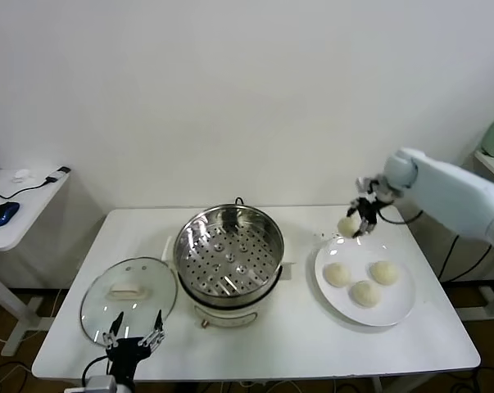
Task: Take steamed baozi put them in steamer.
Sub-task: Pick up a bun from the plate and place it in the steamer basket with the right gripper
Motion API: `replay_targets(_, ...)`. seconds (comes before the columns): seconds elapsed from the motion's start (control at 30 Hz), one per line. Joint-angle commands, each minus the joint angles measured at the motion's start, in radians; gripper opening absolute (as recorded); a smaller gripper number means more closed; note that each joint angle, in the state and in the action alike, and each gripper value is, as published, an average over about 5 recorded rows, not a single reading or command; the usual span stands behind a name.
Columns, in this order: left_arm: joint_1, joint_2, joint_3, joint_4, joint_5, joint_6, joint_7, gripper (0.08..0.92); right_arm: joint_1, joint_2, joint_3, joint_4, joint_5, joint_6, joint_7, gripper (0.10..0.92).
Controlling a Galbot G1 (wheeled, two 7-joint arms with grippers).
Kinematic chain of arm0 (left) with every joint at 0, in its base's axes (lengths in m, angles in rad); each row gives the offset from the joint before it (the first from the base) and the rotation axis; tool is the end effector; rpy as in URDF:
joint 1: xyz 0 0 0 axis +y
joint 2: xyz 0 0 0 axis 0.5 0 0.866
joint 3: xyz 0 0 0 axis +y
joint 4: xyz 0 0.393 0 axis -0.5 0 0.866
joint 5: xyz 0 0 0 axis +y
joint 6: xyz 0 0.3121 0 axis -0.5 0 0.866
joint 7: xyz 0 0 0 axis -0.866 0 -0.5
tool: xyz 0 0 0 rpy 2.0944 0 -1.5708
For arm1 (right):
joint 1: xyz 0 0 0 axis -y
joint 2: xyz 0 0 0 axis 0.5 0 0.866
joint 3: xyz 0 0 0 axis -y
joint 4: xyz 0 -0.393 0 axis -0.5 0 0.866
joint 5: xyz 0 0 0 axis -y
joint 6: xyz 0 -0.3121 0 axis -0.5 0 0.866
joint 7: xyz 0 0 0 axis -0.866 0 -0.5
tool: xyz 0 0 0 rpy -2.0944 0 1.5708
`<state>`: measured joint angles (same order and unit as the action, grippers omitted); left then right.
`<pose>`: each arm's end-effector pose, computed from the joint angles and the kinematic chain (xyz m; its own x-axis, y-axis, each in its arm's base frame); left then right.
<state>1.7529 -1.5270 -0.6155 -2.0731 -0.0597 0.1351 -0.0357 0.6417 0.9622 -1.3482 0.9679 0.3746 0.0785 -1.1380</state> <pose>0.0508 0.0357 -0.3604 -0.9403 -0.0974 0.3260 -0.0872 0.9951 0.0460 0.6127 -0.1244 -0.0040 -0.2207 -0.2638 0.9390 -0.9015 -0.3122 -0.2996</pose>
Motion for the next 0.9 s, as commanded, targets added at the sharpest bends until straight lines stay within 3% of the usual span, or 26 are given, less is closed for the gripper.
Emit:
replay_targets(0.03,0.001,0.001,0.006,-0.002,0.006,-0.001,0.0,0.823,0.358,0.1,-0.145,0.238,0.151,0.144,-0.065,0.679)
replay_targets(0.17,0.008,0.003,0.018,-0.001,0.021,-0.006,-0.004,0.823,0.387,0.231,-0.154,0.395,0.129,0.233,-0.035,0.679)
replay_targets(0.3,0.01,0.003,0.023,-0.005,0.028,-0.005,-0.007,0.823,0.295,0.338,-0.157,0.425,-0.032,0.38,0.032,0.679)
replay_targets(0.57,0.007,0.002,0.022,-0.004,0.033,-0.005,-0.008,0.823,0.007,0.468,-0.041,0.124,-0.378,0.636,0.065,0.679)
replay_targets(0.9,0.003,0.001,0.026,0.008,0.039,-0.009,-0.009,0.823,-0.175,0.533,0.06,-0.138,-0.587,0.693,0.123,0.679)
